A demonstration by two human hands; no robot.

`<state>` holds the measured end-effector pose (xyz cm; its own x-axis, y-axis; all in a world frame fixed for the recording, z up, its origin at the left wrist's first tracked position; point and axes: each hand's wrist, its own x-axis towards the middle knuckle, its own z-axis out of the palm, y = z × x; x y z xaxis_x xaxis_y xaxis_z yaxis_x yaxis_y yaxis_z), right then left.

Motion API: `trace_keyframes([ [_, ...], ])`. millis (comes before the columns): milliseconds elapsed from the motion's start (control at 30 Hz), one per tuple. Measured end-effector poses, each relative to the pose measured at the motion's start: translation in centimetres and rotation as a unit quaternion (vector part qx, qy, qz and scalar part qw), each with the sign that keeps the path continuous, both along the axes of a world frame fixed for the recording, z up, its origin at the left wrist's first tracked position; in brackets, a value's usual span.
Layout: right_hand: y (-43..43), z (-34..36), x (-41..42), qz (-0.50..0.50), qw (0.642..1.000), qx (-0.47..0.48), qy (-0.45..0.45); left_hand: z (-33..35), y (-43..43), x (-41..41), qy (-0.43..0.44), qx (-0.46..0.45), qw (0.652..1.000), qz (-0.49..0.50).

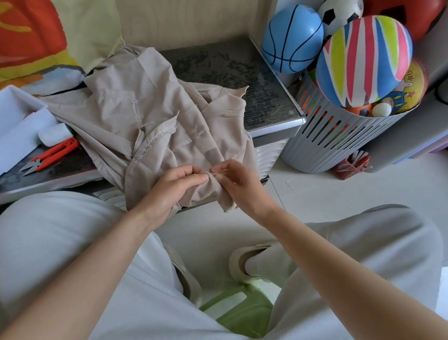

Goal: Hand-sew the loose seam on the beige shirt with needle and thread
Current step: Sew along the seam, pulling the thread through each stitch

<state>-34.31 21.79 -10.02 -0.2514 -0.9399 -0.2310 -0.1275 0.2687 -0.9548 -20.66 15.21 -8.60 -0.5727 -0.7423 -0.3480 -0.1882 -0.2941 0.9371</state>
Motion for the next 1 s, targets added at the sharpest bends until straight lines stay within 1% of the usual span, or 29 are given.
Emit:
trace_keyframes([
  [100, 0.2, 0.1, 0.1, -0.014, 0.995, -0.065, 0.071, -0.2, -0.2, 0.0, 0.001, -0.003, 1.0, 0.009],
  [167, 0.4, 0.2, 0.2, 0.018, 0.99, -0.093, 0.106, -0.3, -0.3, 0.0, 0.01, 0.01, 1.0, 0.009],
  [233, 0.4, 0.2, 0.5, 0.037, 0.986, -0.104, 0.122, -0.4, -0.3, 0.1, 0.006, 0.01, 1.0, 0.0],
  [433, -0.1, 0.4, 1.1, 0.002, 0.988, -0.119, 0.096, -0.6, -0.2, 0.1, -0.007, -0.002, 1.0, -0.017],
  [533, 0.1, 0.7, 1.4, -0.021, 0.989, -0.138, 0.04, -0.9, -0.3, 0.0, -0.023, -0.017, 0.999, -0.018],
  [667, 0.2, 1.1, 1.6, -0.07, 0.982, -0.169, -0.045, -1.5, -0.4, -0.1, -0.056, -0.047, 0.997, -0.009],
  [733, 0.4, 1.2, 1.4, -0.083, 0.982, -0.158, -0.069, -1.8, -0.5, 0.0, -0.069, -0.055, 0.996, -0.003],
  [767, 0.6, 1.0, 1.3, -0.087, 0.984, -0.141, -0.067, -1.9, -0.5, 0.1, -0.069, -0.053, 0.996, -0.004],
  [900, 2.0, -1.0, 0.5, -0.093, 0.995, -0.036, -0.006, -2.1, -0.4, 0.2, -0.064, -0.07, 0.996, -0.004],
  [1000, 3.2, -2.6, -0.2, -0.076, 0.994, 0.05, 0.065, -2.1, -0.5, 0.2, -0.058, -0.077, 0.995, 0.002],
])
